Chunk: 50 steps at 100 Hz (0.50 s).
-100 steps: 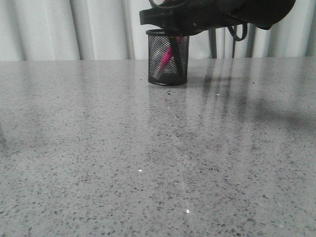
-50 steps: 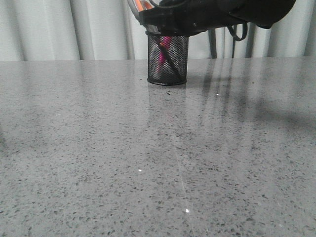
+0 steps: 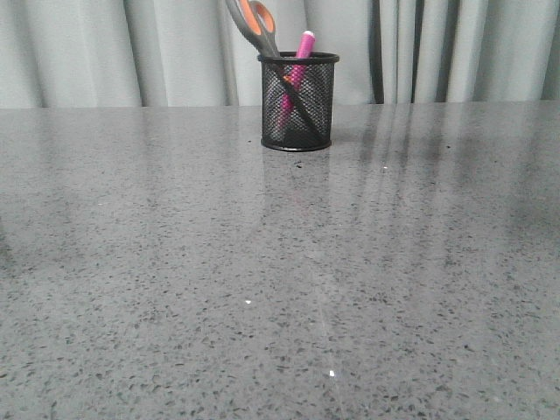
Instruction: Put pen and scissors into bin
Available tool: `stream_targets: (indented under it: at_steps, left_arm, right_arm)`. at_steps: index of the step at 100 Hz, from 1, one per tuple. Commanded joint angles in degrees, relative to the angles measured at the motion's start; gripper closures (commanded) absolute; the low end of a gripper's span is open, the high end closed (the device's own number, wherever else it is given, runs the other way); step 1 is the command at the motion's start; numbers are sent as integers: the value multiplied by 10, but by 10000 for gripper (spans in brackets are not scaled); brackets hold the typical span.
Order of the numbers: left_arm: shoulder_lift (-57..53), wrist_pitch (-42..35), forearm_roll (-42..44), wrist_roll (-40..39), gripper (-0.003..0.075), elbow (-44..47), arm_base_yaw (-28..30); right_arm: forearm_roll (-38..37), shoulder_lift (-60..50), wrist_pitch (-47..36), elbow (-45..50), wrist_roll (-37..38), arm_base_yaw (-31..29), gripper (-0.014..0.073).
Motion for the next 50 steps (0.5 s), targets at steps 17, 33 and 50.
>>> stream_targets:
  at_steps: [17, 33, 50]
  left_arm:
    - [-17, -31, 5, -6, 739, -3, -2]
    - [-76, -105, -7, -6, 739, 49, -2]
    - [-153, -147, -27, -6, 739, 127, -2]
  right_arm:
    - [-10, -181, 40, 92, -18, -63, 650]
    - [-10, -317, 21, 247, -18, -113, 650]
    - [-10, -466, -30, 418, -18, -126, 650]
